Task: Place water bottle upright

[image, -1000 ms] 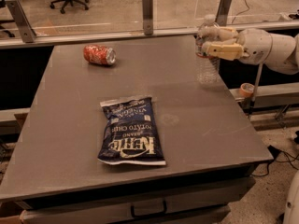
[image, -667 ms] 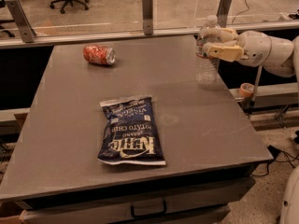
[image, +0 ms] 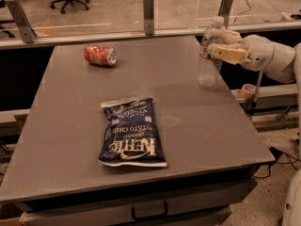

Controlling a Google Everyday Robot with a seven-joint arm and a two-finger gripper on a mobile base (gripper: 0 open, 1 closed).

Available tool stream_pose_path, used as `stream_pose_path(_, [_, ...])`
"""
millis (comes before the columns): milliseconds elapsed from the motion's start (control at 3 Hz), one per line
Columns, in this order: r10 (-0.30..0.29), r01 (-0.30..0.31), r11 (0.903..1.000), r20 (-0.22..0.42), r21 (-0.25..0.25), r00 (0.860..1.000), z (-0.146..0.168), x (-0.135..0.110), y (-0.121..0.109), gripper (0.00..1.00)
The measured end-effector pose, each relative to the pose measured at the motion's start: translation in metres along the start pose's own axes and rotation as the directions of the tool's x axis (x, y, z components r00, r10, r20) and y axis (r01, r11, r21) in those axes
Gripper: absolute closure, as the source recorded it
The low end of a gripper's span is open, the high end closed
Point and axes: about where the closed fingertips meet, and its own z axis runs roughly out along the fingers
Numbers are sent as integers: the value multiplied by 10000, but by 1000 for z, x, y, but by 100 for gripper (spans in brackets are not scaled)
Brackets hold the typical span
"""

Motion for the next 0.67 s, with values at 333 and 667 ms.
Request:
stream_pose_path(333, [292, -293, 9995, 61, 90, 9996, -3, 4, -1, 100])
stream_pose_path(667, [643, -646, 9977, 164, 214, 9978, -6, 12, -2, 100])
